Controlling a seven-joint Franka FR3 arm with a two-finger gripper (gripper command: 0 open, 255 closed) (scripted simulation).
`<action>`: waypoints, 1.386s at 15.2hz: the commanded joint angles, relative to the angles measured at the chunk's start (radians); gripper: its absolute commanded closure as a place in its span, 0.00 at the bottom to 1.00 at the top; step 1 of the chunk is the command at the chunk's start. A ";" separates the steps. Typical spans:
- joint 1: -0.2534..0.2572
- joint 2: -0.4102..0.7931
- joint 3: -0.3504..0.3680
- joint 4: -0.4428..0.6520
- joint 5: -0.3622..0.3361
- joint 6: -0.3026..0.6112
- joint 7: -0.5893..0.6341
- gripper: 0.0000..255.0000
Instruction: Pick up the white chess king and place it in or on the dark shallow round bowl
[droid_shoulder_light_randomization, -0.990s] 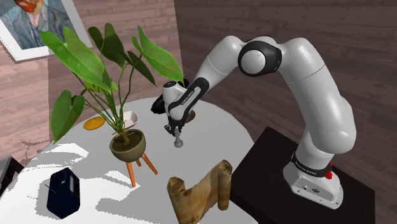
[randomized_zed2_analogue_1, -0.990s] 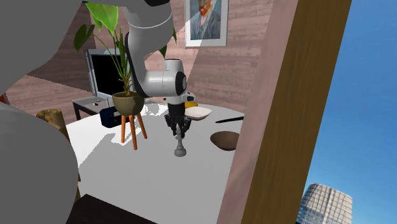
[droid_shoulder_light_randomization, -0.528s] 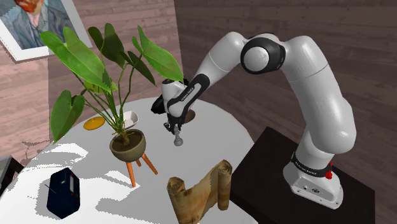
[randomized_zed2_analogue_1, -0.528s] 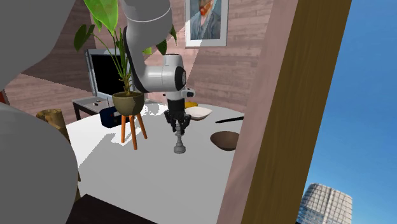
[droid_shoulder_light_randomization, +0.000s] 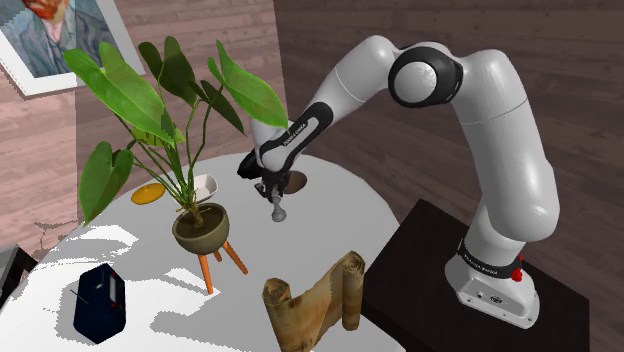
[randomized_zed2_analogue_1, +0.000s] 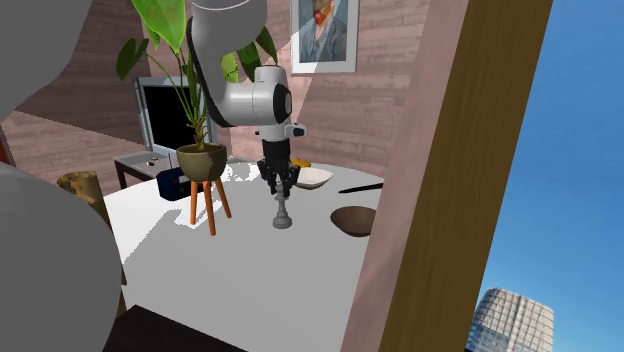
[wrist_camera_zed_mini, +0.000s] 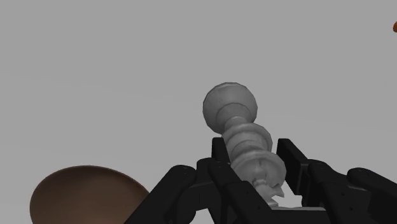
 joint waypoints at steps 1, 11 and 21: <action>-0.002 -0.017 0.002 0.001 0.003 -0.018 -0.003 1.00; -0.022 -0.074 0.008 0.044 0.021 -0.118 -0.034 1.00; -0.145 0.102 -0.024 0.391 0.046 -0.284 -0.222 1.00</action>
